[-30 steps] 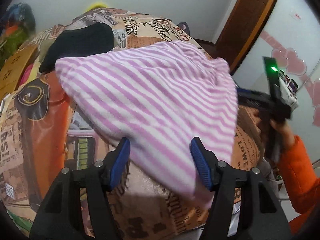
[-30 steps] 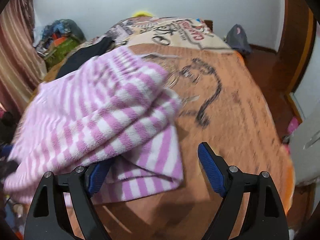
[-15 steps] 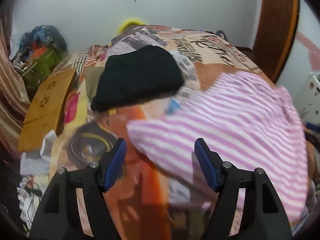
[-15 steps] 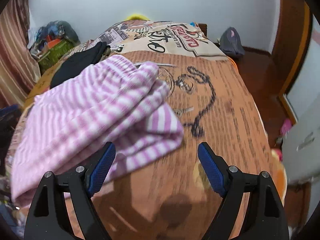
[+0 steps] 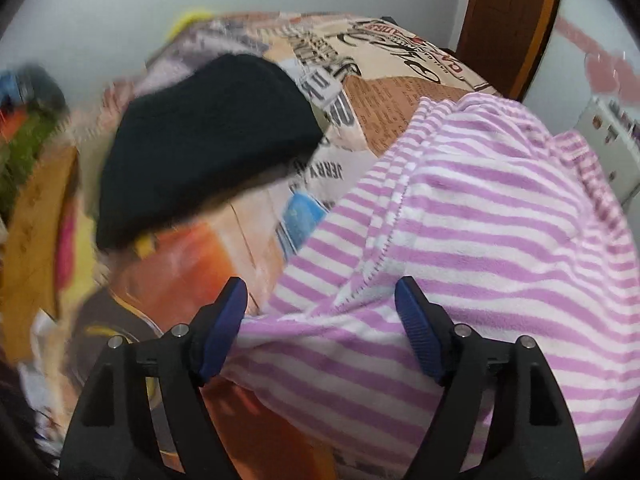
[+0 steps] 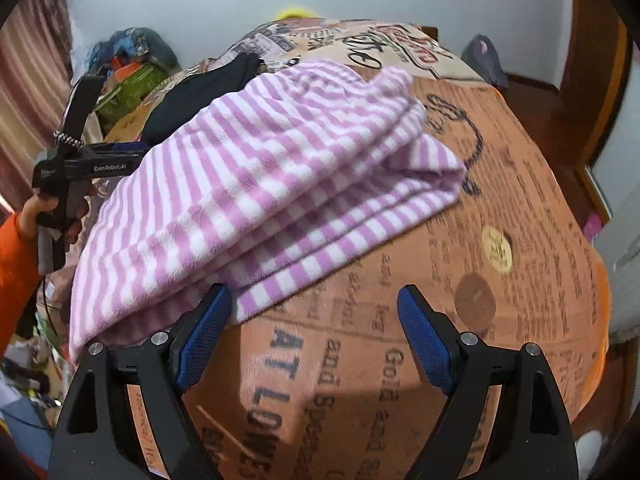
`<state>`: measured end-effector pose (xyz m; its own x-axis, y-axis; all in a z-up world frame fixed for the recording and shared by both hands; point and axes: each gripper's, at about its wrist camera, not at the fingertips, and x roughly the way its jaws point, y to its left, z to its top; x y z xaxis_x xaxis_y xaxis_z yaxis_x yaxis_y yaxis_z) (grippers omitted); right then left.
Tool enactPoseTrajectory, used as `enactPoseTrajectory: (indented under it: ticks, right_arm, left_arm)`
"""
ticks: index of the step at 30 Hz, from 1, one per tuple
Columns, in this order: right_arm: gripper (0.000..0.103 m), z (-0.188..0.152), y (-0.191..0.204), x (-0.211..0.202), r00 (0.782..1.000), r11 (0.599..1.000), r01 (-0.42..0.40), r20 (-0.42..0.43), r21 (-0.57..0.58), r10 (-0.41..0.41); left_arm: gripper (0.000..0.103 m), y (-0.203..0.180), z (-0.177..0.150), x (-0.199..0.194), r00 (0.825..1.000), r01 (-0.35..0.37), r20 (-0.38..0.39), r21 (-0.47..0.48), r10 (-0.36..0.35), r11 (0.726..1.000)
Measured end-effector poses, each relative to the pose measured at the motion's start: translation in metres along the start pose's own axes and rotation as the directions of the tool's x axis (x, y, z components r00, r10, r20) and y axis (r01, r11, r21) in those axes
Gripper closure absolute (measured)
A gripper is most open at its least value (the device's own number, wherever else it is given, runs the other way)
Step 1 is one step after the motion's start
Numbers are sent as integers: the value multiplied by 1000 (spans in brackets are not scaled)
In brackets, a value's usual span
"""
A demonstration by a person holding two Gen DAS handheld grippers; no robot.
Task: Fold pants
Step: 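Press and smooth the folded pants stack with the left gripper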
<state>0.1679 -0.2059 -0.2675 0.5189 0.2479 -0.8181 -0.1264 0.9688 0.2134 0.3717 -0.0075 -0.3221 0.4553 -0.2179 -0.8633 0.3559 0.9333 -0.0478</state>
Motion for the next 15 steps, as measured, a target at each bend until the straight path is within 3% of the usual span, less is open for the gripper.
enactPoseTrajectory:
  ticks: [3,10,15]
  right_arm:
    - [21,6,-5,6,1000,1000,6,-3,-18,-6]
    - [21,16,-36,15,999,998,39,20,-49,-38]
    - [21,25,-68,24,992,989,121,35,-86,-118]
  left_arm:
    - [30,4,-9,-2,997,66,-29,-42,-67,997]
    - [33,-17,-26,-18,996,41,-76,-56,-45,998]
    - [35,-39,-41,-40,996,13,-90,-69,-19,998]
